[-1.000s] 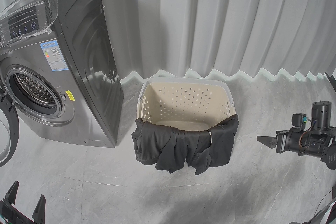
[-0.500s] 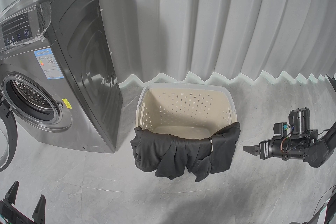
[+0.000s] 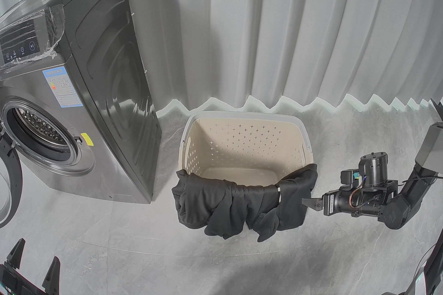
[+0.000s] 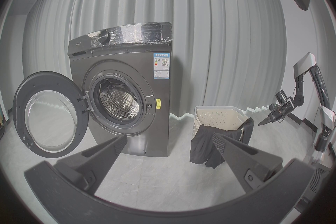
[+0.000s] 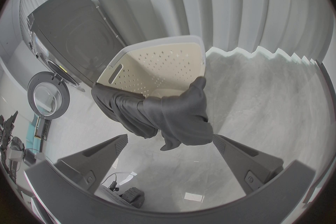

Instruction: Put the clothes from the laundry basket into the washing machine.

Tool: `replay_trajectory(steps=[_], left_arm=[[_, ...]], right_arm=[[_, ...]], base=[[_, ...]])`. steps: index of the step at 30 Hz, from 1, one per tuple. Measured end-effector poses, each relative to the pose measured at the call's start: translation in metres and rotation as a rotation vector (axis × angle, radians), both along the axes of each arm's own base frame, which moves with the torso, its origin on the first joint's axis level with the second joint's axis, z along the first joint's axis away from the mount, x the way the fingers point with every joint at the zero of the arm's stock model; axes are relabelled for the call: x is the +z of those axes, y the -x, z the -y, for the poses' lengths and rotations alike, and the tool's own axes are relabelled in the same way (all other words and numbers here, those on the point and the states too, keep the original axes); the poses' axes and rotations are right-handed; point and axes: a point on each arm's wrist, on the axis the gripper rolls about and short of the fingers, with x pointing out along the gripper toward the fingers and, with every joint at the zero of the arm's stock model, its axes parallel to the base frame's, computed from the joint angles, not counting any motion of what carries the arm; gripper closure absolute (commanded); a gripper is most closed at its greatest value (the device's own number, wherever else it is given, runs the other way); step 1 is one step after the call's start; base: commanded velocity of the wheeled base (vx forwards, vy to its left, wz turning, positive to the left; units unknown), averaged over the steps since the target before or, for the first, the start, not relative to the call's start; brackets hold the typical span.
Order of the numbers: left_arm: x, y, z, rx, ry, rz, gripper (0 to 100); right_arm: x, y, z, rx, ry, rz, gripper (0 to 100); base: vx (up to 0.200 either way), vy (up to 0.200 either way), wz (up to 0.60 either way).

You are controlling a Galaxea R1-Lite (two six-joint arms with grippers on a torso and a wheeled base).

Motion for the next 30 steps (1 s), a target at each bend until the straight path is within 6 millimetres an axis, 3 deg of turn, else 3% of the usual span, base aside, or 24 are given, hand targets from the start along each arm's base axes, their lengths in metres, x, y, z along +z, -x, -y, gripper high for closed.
replay_trajectory(steps=[20,30], left_arm=[[0.0,0.0,0.0,0.0,0.0,0.0,0],[0.0,0.0,0.0,0.0,0.0,0.0,0]], right_arm=[[-0.038,-0.033,-0.021,0.008,0.024,-0.017,0],[-0.046,-0.053,-0.027,-0.009,0.02,0.019,0]], base=[[0.0,0.0,0.0],[0.0,0.0,0.0]])
